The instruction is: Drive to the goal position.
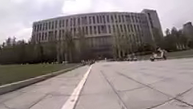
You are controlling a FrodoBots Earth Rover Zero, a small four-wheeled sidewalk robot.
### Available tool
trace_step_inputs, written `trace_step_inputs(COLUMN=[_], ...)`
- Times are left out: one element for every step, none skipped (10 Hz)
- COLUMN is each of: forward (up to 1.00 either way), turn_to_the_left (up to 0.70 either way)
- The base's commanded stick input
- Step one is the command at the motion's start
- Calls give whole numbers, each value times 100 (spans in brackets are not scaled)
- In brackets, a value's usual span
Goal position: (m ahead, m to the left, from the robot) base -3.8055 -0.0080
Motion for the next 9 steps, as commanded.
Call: trace_step_inputs(forward=[70, 70, 70, 70, 70, 70, 70, 70, 70], turn_to_the_left=[0, 0, 0, 0, 0, 0, 0, 0, 0])
